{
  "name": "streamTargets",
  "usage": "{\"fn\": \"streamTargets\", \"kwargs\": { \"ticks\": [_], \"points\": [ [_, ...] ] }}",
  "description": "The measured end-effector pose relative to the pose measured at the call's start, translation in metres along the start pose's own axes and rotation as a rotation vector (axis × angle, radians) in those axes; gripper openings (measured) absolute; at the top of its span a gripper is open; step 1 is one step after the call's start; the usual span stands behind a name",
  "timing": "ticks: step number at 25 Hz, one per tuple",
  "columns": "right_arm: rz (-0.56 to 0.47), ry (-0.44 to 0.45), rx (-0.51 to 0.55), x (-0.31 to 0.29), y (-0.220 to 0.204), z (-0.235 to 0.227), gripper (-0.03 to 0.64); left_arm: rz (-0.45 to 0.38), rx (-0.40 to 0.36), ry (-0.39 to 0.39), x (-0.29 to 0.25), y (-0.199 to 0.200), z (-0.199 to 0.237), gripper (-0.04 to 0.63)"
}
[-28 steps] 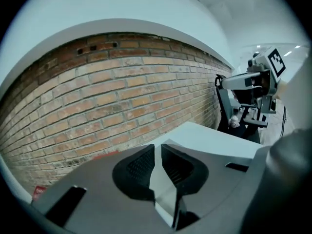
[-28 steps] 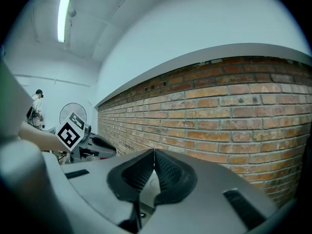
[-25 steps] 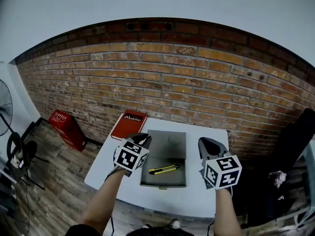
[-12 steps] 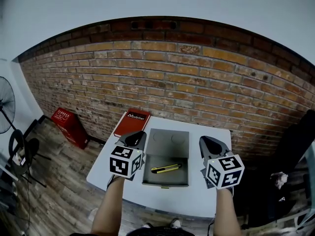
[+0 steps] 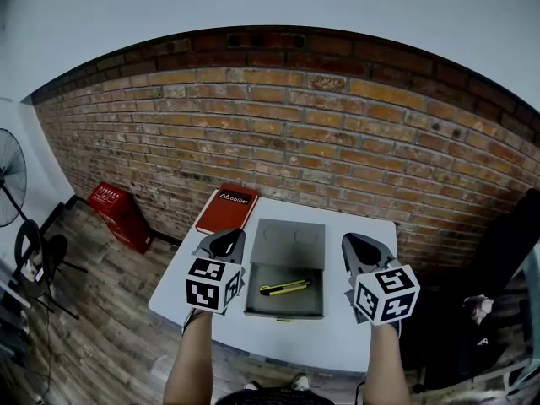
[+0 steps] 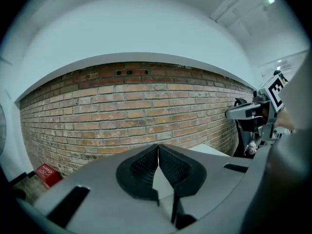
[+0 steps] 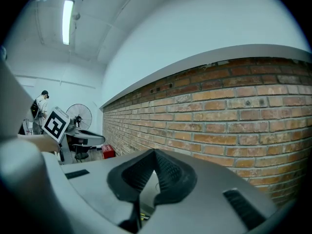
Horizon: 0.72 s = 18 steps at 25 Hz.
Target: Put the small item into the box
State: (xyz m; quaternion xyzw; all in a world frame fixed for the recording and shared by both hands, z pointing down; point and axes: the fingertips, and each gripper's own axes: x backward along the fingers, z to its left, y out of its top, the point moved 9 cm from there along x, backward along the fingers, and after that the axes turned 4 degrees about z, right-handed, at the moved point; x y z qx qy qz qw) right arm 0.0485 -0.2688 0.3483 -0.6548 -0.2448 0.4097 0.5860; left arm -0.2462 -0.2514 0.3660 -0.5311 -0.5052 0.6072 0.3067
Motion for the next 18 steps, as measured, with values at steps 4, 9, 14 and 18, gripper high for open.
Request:
{"fn": "streamTargets", "kwargs": {
  "ticks": [4,9,14,18],
  "points": [
    [-0.002,0.000,-0.002,0.0024,-0.0003,-0.0002,0.020,-0.004,0.013,0.009,0.0029,-0.0001,0.0031,0.028],
    [-0.001,-0.003,-0.003,0.0037,-0.0016,-0.0003,0.020,-0.002,0.022,0.011,0.0038,-0.0013,0.0057,0.028],
    [-0.002,-0.003,0.002,0.0049,-0.0009,0.0013,0.020,0.000,0.025,0.006,0.0046,-0.0025,0.0051,0.028],
    [-0.002,-0.003,0.004,0.0060,-0.0002,0.0026,0.020,0.006,0.026,0.000,0.0053,-0.0047,0.0048,0.028]
  ]
}}
